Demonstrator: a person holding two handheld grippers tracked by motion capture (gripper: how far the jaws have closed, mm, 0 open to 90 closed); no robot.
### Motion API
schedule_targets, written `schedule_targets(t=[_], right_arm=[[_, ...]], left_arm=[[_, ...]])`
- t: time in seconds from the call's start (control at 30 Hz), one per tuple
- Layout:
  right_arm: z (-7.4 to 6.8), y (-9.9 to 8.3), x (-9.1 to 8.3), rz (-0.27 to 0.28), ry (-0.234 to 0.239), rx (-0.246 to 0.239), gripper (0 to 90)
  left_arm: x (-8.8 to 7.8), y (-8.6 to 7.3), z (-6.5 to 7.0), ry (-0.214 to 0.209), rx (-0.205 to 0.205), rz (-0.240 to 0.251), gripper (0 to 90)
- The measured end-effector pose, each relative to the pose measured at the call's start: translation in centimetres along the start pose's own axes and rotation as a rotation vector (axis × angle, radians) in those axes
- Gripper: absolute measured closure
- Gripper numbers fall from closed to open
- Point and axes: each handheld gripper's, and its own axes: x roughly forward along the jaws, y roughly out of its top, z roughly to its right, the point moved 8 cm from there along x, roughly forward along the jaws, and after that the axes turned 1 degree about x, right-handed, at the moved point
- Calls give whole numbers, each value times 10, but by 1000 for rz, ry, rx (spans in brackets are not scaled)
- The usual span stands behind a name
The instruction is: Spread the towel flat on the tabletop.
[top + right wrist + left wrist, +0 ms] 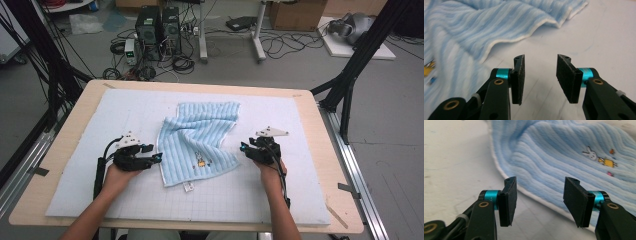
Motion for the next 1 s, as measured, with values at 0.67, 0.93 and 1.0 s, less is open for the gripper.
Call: schedule_targets(t=[0.67,0.93,1.0], right_arm=[[-52,-33,-6,-129,192,-105,807],[-64,-49,-36,-146,263,-125,869],[-69,-53,-42,-160,293,-130,885]], left_arm=[[7,-12,38,-104,163,-125,859],[-13,-23,37,-153,131,-133,860],[-17,-25,39,-158,131,-133,860]])
